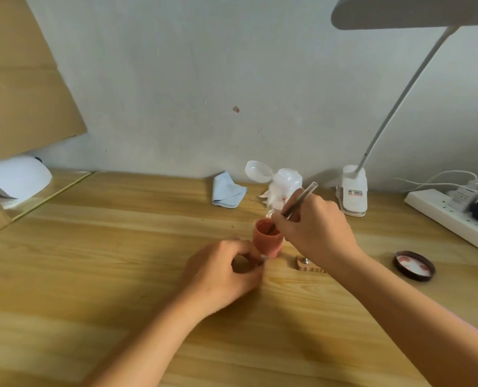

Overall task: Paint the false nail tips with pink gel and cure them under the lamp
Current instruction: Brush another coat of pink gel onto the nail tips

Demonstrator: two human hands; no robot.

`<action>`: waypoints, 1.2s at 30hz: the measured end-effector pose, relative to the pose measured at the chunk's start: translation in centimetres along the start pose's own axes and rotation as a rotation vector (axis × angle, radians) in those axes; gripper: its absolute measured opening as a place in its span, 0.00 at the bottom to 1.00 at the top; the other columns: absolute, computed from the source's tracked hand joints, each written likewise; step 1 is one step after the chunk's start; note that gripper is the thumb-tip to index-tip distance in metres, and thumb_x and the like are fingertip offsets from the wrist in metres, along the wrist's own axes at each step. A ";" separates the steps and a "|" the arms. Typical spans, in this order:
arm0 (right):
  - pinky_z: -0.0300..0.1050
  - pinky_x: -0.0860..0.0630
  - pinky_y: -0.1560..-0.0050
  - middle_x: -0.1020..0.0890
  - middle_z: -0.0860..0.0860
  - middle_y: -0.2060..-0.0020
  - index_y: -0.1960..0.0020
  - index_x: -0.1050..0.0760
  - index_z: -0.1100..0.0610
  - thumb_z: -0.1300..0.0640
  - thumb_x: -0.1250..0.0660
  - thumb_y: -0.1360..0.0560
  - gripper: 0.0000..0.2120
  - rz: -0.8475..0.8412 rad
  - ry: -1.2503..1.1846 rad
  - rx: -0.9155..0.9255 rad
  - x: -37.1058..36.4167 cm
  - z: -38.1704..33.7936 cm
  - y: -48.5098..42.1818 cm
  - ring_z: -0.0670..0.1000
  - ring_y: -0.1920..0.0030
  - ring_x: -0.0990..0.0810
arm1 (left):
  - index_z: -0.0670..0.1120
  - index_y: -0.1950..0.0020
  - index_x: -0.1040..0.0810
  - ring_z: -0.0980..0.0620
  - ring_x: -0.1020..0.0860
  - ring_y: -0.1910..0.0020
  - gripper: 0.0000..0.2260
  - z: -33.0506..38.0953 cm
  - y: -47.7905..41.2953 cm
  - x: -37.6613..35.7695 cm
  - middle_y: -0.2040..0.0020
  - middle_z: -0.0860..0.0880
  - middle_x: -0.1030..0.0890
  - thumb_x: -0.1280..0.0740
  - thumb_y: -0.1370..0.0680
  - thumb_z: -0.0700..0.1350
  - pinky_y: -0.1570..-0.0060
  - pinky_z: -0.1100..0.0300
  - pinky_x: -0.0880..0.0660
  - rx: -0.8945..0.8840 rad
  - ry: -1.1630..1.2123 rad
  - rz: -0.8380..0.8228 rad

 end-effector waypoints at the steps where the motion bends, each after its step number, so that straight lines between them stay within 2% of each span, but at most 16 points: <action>1: 0.49 0.23 0.57 0.19 0.46 0.64 0.55 0.23 0.50 0.45 0.32 0.26 0.09 0.000 0.012 0.000 -0.1 0.0 0.0 0.53 0.57 0.20 | 0.68 0.55 0.23 0.68 0.26 0.64 0.12 0.1 0.0 0.0 0.60 0.73 0.24 0.37 0.36 0.66 0.69 0.68 0.38 -0.008 -0.001 0.001; 4: 0.46 0.27 0.60 0.19 0.47 0.64 0.54 0.22 0.50 0.44 0.31 0.26 0.09 -0.030 0.058 0.001 -0.3 0.0 0.0 0.54 0.57 0.20 | 0.67 0.55 0.23 0.68 0.26 0.65 0.08 0.1 0.1 0.0 0.61 0.73 0.24 0.32 0.33 0.62 0.68 0.66 0.38 -0.017 0.009 -0.003; 7: 0.49 0.24 0.58 0.20 0.45 0.67 0.57 0.26 0.49 0.46 0.32 0.25 0.08 0.024 -0.013 0.037 0.8 -0.5 0.7 0.53 0.59 0.20 | 0.68 0.55 0.23 0.68 0.26 0.64 0.07 0.0 0.1 0.0 0.62 0.73 0.24 0.32 0.33 0.62 0.69 0.66 0.37 -0.012 0.002 -0.014; 10: 0.47 0.24 0.68 0.17 0.48 0.69 0.57 0.30 0.51 0.51 0.34 0.24 0.07 0.157 -0.353 0.064 2.8 -0.3 3.3 0.50 0.68 0.18 | 0.70 0.54 0.23 0.70 0.26 0.65 0.09 0.0 0.1 -0.3 0.63 0.74 0.24 0.29 0.30 0.56 0.69 0.68 0.37 -0.014 -0.021 -0.039; 12: 0.40 0.26 0.73 0.15 0.51 0.68 0.56 0.31 0.56 0.57 0.35 0.23 0.06 0.145 -0.688 -0.002 3.0 0.8 5.6 0.48 0.70 0.19 | 0.68 0.54 0.22 0.69 0.25 0.66 0.09 0.1 0.0 -0.5 0.61 0.73 0.22 0.28 0.29 0.54 0.68 0.66 0.36 -0.020 -0.001 -0.049; 14: 0.38 0.26 0.72 0.15 0.56 0.67 0.55 0.31 0.58 0.61 0.36 0.23 0.04 0.099 -0.923 -0.105 2.4 1.9 7.7 0.51 0.69 0.19 | 0.66 0.56 0.22 0.68 0.26 0.68 0.08 0.1 -0.1 -0.5 0.60 0.72 0.21 0.27 0.29 0.53 0.67 0.64 0.36 -0.030 0.009 -0.043; 17: 0.40 0.21 0.64 0.14 0.59 0.63 0.54 0.28 0.58 0.61 0.37 0.21 0.03 0.023 -1.093 -0.202 1.1 3.2 9.6 0.54 0.64 0.17 | 0.68 0.59 0.22 0.66 0.27 0.72 0.09 0.2 -0.2 -0.6 0.67 0.71 0.23 0.25 0.30 0.54 0.70 0.64 0.38 -0.043 -0.012 -0.041; 20: 0.42 0.19 0.56 0.14 0.59 0.61 0.56 0.27 0.61 0.61 0.35 0.23 0.04 -0.045 -1.110 -0.208 0.5 3.6 9.9 0.52 0.62 0.17 | 0.67 0.56 0.21 0.61 0.30 0.76 0.08 0.1 -0.3 -0.7 0.75 0.64 0.26 0.25 0.29 0.54 0.73 0.66 0.41 -0.058 0.014 -0.046; 23: 0.41 0.20 0.60 0.15 0.60 0.63 0.57 0.29 0.64 0.65 0.36 0.22 0.06 -0.069 -1.092 -0.193 0.1 3.7 9.6 0.51 0.64 0.18 | 0.64 0.56 0.20 0.58 0.33 0.78 0.07 0.3 -0.4 -1.1 0.78 0.59 0.29 0.25 0.29 0.53 0.73 0.63 0.40 -0.074 0.052 -0.048; 27: 0.38 0.20 0.63 0.14 0.59 0.64 0.58 0.29 0.62 0.65 0.36 0.22 0.07 -0.091 -1.062 -0.176 -0.4 3.7 9.4 0.49 0.65 0.18 | 0.63 0.56 0.20 0.58 0.33 0.78 0.07 0.8 -0.4 -1.6 0.78 0.58 0.29 0.24 0.29 0.52 0.72 0.60 0.39 -0.098 0.053 -0.054; 36: 0.37 0.22 0.66 0.15 0.59 0.66 0.59 0.30 0.63 0.68 0.36 0.24 0.06 -0.070 -1.028 -0.127 -0.5 3.7 9.3 0.47 0.68 0.21 | 0.61 0.55 0.19 0.58 0.35 0.79 0.06 0.7 -0.5 -1.7 0.80 0.57 0.31 0.24 0.29 0.52 0.72 0.61 0.41 -0.085 0.084 -0.057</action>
Point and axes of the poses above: each hand's wrist, its own y-axis away from the middle knuckle, its own x-axis out of the back of the hand, z = x × y, the point moved 7 cm from there along -y, towards the middle knuckle
